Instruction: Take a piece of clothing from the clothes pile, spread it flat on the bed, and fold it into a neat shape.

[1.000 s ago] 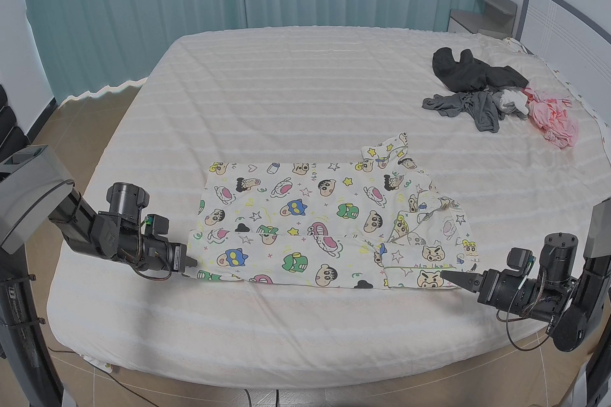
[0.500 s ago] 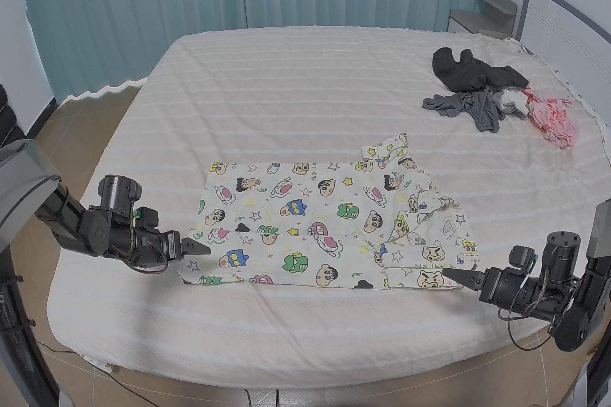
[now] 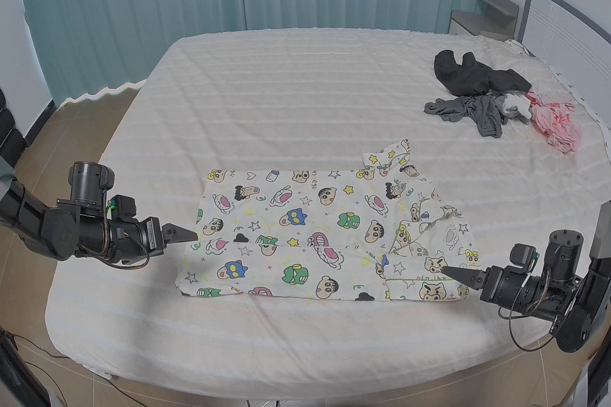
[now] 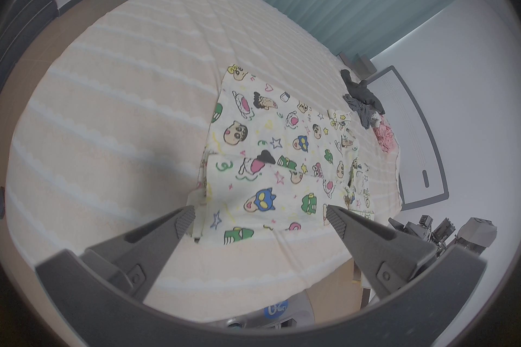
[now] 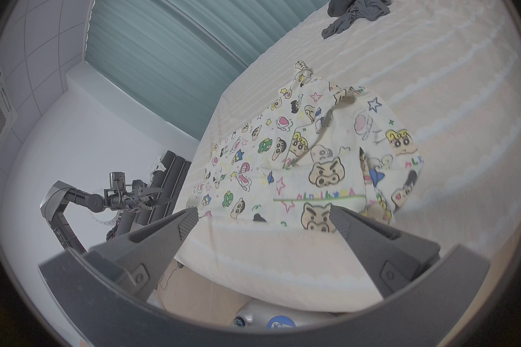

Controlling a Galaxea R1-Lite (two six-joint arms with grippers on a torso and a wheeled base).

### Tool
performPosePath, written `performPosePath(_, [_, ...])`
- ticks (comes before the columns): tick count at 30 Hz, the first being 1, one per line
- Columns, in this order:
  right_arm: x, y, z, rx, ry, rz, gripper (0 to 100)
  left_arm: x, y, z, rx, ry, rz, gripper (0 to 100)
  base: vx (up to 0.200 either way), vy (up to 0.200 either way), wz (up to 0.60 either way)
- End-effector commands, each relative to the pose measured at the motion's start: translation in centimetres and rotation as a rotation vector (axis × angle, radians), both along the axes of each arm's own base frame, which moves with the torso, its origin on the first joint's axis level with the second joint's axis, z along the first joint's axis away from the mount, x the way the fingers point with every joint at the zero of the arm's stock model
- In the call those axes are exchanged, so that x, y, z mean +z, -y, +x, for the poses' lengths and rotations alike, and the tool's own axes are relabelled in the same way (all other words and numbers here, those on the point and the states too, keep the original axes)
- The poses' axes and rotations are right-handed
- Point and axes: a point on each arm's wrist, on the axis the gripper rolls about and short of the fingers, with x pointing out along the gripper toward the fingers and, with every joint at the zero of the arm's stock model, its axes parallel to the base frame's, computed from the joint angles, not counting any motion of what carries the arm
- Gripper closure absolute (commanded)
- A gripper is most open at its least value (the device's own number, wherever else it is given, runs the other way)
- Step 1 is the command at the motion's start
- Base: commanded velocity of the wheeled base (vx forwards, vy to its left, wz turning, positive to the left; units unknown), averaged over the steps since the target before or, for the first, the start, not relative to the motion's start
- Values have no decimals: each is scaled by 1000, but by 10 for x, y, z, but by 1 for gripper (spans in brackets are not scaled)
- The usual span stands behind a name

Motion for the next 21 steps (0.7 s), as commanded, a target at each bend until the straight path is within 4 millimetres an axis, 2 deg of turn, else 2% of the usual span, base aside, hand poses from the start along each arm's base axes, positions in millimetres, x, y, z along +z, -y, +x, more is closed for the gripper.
performPosePath(1, [4,0,0,2,27,5,0,7,0,-6,2,22,2,0,200,0,0])
performPosePath(7, [4,-1,0,5,24,4,0,7,0,-6,0,22,4,0,200,0,0])
performPosePath(14, [3,-1,-1,7,22,4,0,8,1,1,-6,57,12,0,0,0,0])
performPosePath(18, [3,-3,-1,13,22,4,0,2,1,24,-8,127,35,0,0,0,0])
performPosePath(21, [3,-4,-3,19,16,3,0,-5,6,68,42,184,104,0,0,0,0])
